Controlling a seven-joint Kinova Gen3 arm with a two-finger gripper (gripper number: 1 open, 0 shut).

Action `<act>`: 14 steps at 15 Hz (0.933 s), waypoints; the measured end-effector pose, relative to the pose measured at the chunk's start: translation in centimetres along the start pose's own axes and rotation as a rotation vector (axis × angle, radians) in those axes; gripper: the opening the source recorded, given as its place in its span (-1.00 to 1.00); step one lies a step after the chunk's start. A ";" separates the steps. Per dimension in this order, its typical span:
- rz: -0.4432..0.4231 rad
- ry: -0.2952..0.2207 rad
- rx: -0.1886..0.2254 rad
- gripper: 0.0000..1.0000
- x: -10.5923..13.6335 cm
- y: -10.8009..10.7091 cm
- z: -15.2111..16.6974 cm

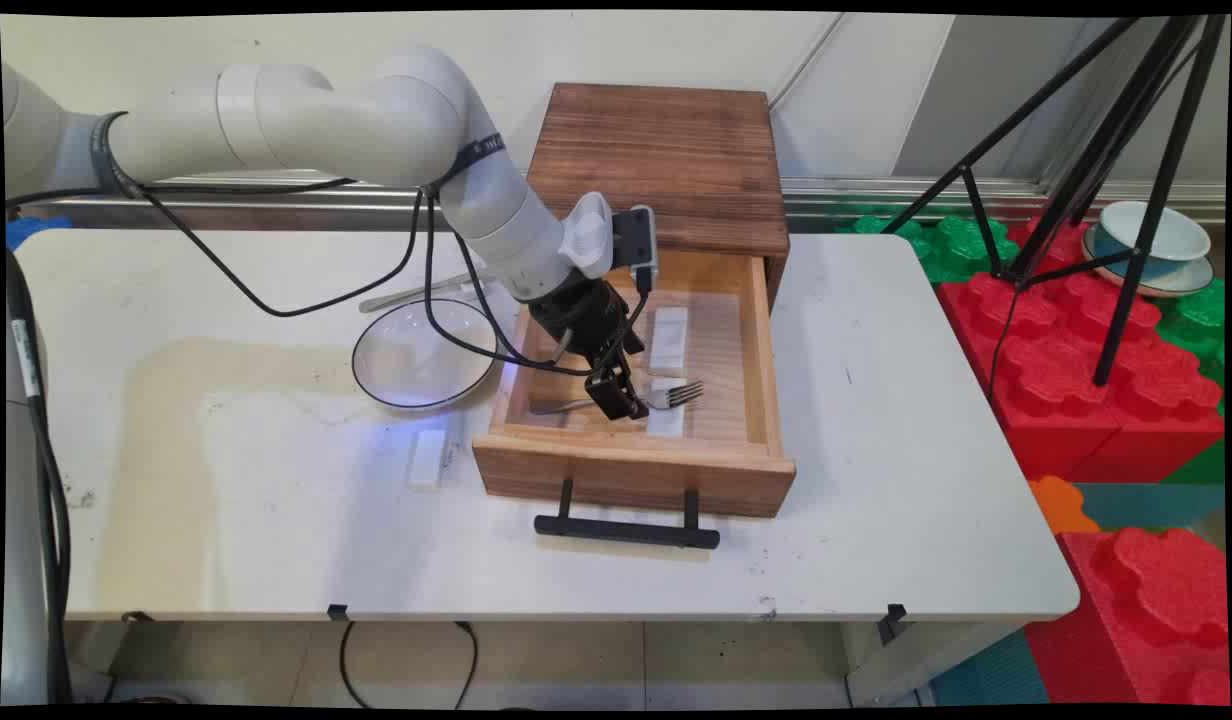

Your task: Pick up the knife from the left of the white plate

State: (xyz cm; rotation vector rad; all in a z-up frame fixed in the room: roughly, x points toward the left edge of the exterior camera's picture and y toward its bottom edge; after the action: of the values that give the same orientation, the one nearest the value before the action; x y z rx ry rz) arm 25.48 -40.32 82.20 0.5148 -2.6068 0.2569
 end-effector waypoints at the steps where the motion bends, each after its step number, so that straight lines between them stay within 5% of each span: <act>1: 0.002 0.004 0.005 1.00 0.2 0.0 -0.3; 14: 0.014 0.044 0.007 1.00 0.2 1.4 -7.6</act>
State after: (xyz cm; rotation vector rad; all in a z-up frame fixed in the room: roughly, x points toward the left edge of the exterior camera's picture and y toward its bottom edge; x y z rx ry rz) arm 27.90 -37.09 88.82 0.4881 -2.5689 0.2787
